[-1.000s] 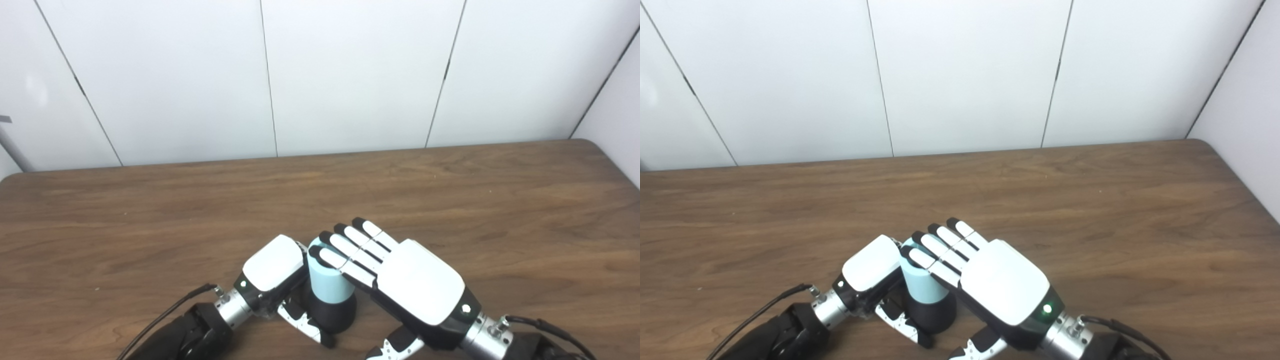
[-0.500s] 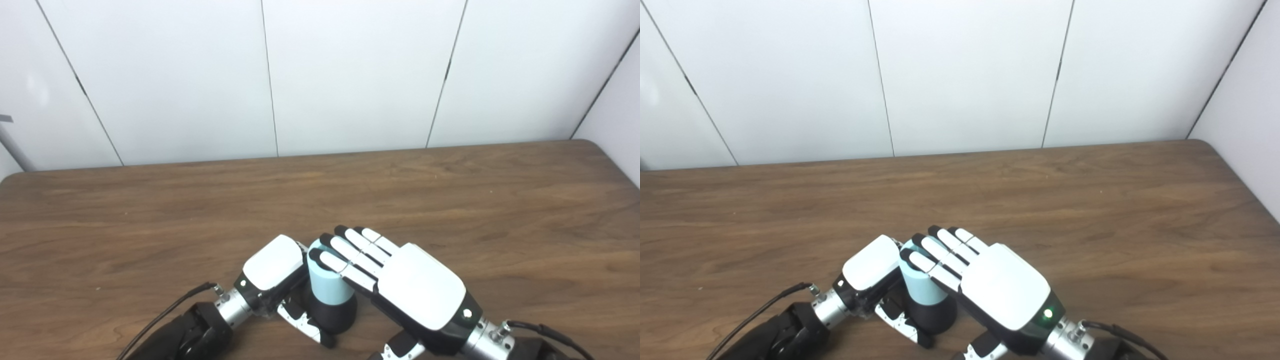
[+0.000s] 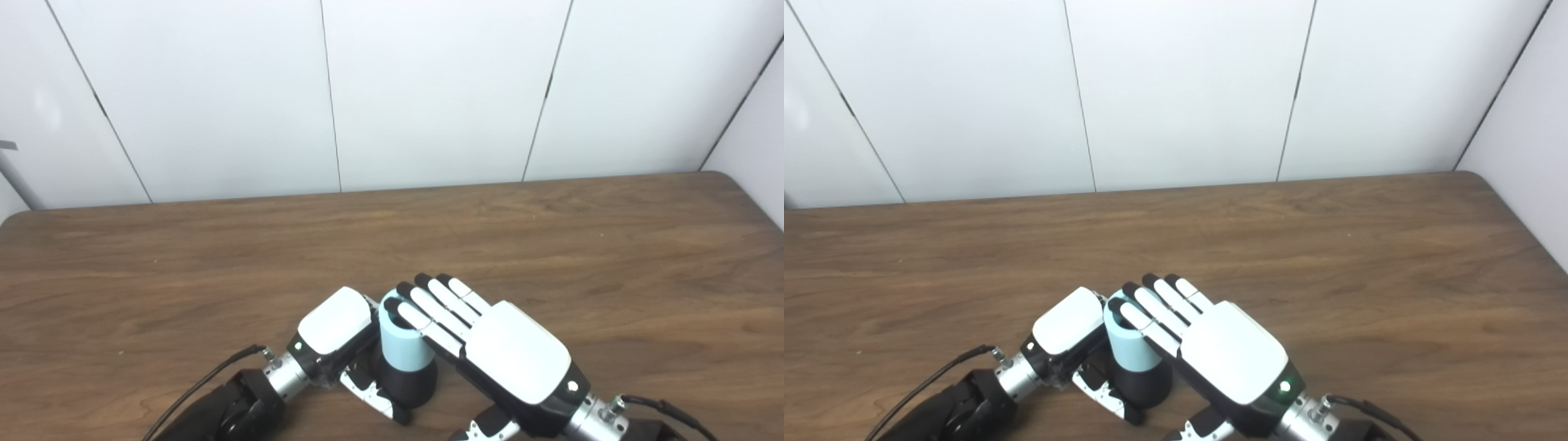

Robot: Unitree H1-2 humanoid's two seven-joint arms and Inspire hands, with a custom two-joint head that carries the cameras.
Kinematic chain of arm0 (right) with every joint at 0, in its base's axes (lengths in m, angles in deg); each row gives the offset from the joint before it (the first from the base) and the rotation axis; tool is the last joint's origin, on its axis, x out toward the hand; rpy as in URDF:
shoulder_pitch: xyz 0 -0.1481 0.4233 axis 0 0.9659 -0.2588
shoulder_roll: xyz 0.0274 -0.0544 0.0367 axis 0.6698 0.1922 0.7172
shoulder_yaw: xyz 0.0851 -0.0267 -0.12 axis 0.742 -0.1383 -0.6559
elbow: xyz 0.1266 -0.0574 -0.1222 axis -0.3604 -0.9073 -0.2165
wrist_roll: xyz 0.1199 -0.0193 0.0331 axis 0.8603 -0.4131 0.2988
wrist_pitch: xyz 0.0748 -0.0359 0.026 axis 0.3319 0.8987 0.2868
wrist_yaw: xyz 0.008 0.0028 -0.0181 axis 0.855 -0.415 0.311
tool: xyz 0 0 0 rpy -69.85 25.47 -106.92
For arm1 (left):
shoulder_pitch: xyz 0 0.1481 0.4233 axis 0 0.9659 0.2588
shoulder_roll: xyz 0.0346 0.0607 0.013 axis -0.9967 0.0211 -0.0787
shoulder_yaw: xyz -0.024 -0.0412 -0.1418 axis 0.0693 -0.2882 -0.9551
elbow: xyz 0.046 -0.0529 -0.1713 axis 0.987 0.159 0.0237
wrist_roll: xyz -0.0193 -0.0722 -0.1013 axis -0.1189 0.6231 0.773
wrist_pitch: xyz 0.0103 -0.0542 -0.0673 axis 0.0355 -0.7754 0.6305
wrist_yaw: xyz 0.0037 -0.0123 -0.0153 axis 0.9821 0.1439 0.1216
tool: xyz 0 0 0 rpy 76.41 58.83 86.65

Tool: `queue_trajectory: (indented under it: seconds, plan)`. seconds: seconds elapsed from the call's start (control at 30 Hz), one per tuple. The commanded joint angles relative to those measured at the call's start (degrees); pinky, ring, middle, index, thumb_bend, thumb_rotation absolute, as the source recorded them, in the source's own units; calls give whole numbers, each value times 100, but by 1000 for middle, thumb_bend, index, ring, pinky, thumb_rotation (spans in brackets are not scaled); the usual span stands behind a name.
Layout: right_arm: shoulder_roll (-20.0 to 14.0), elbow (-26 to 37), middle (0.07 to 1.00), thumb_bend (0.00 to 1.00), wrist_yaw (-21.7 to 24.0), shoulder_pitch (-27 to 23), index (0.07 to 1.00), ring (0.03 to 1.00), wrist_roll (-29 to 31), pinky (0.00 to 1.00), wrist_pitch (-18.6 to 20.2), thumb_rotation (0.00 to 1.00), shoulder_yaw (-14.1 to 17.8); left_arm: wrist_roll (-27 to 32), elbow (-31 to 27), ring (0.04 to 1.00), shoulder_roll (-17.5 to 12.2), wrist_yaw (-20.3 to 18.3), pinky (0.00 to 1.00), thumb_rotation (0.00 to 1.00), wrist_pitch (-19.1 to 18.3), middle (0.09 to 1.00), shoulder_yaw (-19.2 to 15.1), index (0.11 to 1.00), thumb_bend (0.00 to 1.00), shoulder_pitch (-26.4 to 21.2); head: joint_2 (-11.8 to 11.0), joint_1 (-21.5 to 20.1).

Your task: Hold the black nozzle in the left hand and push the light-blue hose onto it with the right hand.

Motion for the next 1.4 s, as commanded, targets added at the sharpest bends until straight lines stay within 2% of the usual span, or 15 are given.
queue_trajectory:
  seconds: [0.0,0.4,0.47,0.5,0.57,0.63,0.8,1.0,1.07,1.13,1.17,1.2,1.27,1.3,1.37]
  plan:
    - [18,-123,1000,815,247,56,1000,1000,-6,1000,101,961,37,-40,641,179,155,-84,132,0,-27,471,392,482,523,672,-11,0]
    - [255,-227,1000,865,-575,55,1000,1000,548,1000,-199,965,236,-155,777,201,223,-6,144,0,-26,472,246,482,523,704,-56,9]
    - [309,-309,1000,864,-1002,69,1000,1000,723,1000,-430,924,299,-211,823,201,231,52,146,0,-26,472,218,483,523,696,-66,-1]
    - [362,-414,1000,863,-1385,82,1000,1000,781,1000,-646,920,352,-229,854,199,234,82,145,0,-26,472,207,483,523,688,-66,-1]
    - [514,-670,965,849,-2211,108,941,955,922,933,-1101,865,479,-257,909,197,234,111,146,0,-26,472,188,483,524,669,-71,10]
    - [633,-855,924,817,-2759,127,880,916,997,875,-1386,859,577,-267,916,210,224,74,154,0,-26,472,152,483,524,661,-83,-3]
    - [747,-1114,938,757,-3364,160,904,917,1027,802,-1604,890,833,-254,961,199,198,203,146,0,-27,472,207,483,523,620,-91,-13]
    - [834,-1722,947,745,-4123,90,936,911,1629,781,-1739,901,1272,-294,1034,221,193,292,159,0,-25,473,203,483,523,616,-95,0]
    - [897,-1840,968,726,-4139,78,953,940,2008,851,-1622,918,1422,-307,1059,231,191,338,168,0,-25,474,206,483,523,610,-95,-4]
    - [1007,-1882,943,741,-4059,95,923,915,2361,818,-1384,943,1560,-325,1074,218,192,381,160,0,-25,473,199,483,524,607,-95,-4]
    - [1020,-1992,932,744,-3971,124,911,905,2812,800,-1275,946,1630,-348,1089,211,194,413,154,0,-25,472,183,483,524,611,-95,16]
    - [1018,-2099,909,654,-3897,147,880,889,3180,778,-1203,909,1692,-362,1087,209,192,427,153,0,-25,472,165,483,524,618,-91,17]
    - [1006,-2288,878,557,-3739,180,838,863,3820,746,-1065,861,1799,-362,1072,206,186,436,151,0,-25,472,131,483,524,636,-76,12]
    - [987,-2368,813,462,-3640,192,785,797,4125,694,-977,761,1835,-366,1060,208,183,439,151,0,-26,472,112,483,524,648,-72,6]
    - [977,-2456,743,352,-3473,207,727,723,4533,633,-773,573,1892,-382,1041,212,176,443,152,0,-26,473,97,483,524,660,-73,7]
